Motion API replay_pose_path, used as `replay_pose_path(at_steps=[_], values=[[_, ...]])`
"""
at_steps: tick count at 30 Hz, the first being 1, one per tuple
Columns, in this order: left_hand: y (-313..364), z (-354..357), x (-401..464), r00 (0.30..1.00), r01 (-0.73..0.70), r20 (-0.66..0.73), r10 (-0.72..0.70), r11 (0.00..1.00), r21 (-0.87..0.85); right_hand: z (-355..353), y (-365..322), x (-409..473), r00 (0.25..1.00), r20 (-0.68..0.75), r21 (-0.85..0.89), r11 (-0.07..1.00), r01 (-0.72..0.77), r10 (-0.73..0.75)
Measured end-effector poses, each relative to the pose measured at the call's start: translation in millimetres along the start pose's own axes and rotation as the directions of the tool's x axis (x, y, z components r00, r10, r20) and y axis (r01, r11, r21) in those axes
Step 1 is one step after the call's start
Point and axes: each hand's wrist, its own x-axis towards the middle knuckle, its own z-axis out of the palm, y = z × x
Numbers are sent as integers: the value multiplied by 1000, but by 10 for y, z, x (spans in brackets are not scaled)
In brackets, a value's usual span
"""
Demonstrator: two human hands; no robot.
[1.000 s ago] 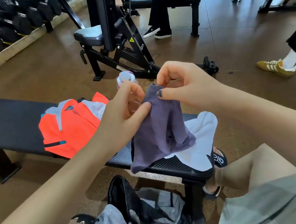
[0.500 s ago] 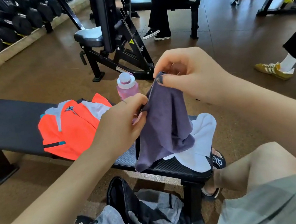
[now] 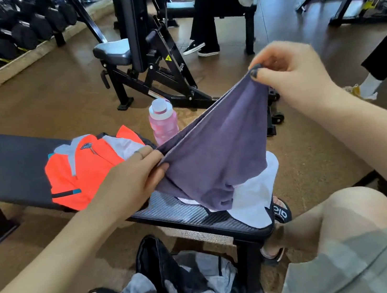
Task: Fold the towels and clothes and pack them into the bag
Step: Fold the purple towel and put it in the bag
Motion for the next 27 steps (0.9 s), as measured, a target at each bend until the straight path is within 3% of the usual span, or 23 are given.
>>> replay_pose_path(at_steps=[8,13,20,24,27], values=[[-183,-384,153,993,-112,31,116,988,-105,-85,200,-110,996,-1,-29,996,-88,88],[-219,-554,239,994,-104,-17,104,994,36,-145,145,-80,993,33,-5,994,-110,110],[-380,-768,301,991,-133,-6,134,986,101,-228,179,-60,984,92,3,988,-153,152],[-387,-812,241,997,-56,-55,59,997,45,-261,230,-147,984,149,-107,991,-82,97],[-321,-821,216,990,65,-119,-82,988,-141,-252,242,-211,969,247,-184,983,25,21]])
